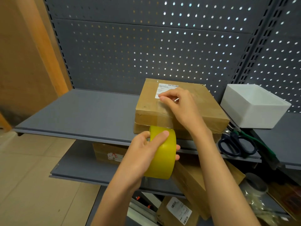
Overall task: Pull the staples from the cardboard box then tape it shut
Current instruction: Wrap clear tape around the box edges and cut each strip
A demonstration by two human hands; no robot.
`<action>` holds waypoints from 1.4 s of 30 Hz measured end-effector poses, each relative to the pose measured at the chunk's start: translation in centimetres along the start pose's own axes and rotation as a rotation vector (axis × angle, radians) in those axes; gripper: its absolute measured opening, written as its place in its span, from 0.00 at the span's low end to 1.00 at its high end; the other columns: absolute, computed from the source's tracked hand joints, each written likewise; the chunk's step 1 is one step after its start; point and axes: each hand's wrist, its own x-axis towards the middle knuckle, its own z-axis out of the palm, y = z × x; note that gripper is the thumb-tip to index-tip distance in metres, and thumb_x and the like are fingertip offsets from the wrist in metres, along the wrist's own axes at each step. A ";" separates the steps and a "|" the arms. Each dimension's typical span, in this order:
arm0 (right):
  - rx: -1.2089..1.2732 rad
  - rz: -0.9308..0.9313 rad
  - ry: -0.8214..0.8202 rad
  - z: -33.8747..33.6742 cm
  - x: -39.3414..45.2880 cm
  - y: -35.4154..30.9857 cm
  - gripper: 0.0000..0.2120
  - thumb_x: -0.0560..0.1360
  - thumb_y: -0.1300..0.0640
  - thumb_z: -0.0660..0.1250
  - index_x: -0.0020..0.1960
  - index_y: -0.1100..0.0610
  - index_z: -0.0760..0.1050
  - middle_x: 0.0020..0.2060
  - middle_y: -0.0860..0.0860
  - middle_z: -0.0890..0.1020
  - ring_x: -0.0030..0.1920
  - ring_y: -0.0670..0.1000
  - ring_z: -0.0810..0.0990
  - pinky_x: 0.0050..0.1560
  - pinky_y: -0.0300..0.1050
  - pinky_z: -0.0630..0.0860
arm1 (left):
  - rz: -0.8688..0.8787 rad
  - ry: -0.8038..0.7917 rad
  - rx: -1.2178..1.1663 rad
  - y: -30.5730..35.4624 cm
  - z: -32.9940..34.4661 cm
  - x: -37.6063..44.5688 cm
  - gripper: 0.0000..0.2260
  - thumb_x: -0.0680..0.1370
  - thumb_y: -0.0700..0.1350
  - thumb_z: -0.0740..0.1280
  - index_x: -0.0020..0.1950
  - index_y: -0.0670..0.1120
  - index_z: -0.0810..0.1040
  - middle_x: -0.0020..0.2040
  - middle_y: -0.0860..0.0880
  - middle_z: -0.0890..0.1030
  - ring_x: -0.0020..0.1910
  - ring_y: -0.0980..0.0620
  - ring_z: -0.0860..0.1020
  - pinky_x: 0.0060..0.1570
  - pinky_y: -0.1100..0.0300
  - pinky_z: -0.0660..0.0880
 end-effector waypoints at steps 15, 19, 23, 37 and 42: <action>-0.191 0.007 -0.028 0.3 0.3 1.1 0.08 0.74 0.53 0.69 0.49 0.56 0.75 0.53 0.49 0.72 0.56 0.48 0.68 0.49 0.38 0.62 | -0.016 -0.042 -0.006 -0.2 -0.2 0.6 0.13 0.77 0.48 0.63 0.58 0.44 0.74 0.44 0.44 0.85 0.42 0.47 0.84 0.38 0.58 0.81; -0.054 -0.101 0.137 0.3 -0.8 0.7 0.06 0.77 0.58 0.65 0.44 0.58 0.79 0.39 0.45 0.76 0.42 0.43 0.74 0.45 0.36 0.70 | -0.009 -0.037 -0.001 -0.3 -0.2 0.5 0.13 0.77 0.48 0.63 0.59 0.43 0.74 0.44 0.44 0.85 0.42 0.47 0.84 0.38 0.57 0.80; 0.000 -0.111 -0.067 -0.7 -2.4 -0.2 0.13 0.80 0.55 0.59 0.53 0.59 0.81 0.47 0.49 0.83 0.49 0.45 0.78 0.49 0.37 0.71 | -0.001 -0.032 0.011 -0.4 -0.2 0.5 0.14 0.77 0.49 0.63 0.59 0.44 0.74 0.45 0.45 0.85 0.42 0.48 0.84 0.40 0.56 0.81; -0.480 -0.143 -0.415 -0.6 -3.0 0.1 0.22 0.83 0.49 0.46 0.76 0.52 0.55 0.75 0.45 0.58 0.75 0.44 0.54 0.71 0.39 0.48 | 0.071 0.027 0.065 -1.7 0.6 0.0 0.10 0.78 0.51 0.61 0.52 0.46 0.75 0.36 0.43 0.85 0.35 0.50 0.84 0.35 0.60 0.80; -0.484 -0.145 -0.396 -0.5 -3.2 0.1 0.22 0.83 0.50 0.46 0.76 0.51 0.55 0.75 0.45 0.58 0.74 0.43 0.54 0.71 0.39 0.48 | 0.049 0.045 0.075 -2.1 0.7 -0.1 0.11 0.78 0.51 0.61 0.53 0.45 0.75 0.36 0.42 0.85 0.35 0.49 0.84 0.35 0.60 0.81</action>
